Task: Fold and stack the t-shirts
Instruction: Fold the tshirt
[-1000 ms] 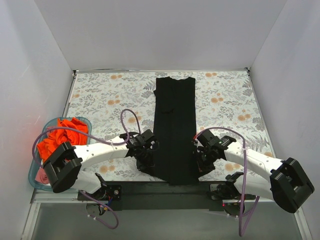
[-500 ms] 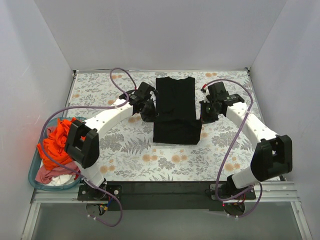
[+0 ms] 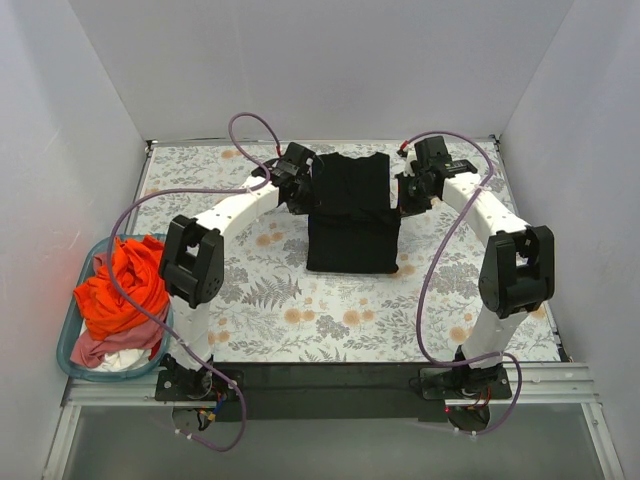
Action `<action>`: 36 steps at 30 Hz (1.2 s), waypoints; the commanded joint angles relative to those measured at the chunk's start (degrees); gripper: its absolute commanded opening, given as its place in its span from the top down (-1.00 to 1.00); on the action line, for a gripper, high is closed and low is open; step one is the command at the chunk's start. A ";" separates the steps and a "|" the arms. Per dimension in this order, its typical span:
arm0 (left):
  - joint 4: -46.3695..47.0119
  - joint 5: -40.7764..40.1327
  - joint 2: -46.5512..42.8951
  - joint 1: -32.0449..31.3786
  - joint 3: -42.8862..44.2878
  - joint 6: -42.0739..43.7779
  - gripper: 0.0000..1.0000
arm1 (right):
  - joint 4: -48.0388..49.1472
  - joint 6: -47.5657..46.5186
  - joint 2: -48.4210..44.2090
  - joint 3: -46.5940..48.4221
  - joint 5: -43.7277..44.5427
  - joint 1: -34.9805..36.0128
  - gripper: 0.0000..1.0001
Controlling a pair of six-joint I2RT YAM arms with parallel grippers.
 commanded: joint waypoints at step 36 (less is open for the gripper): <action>11.63 -5.39 -4.57 -11.47 -22.56 -2.67 0.49 | 25.31 -0.09 2.99 -11.41 -11.79 4.70 0.49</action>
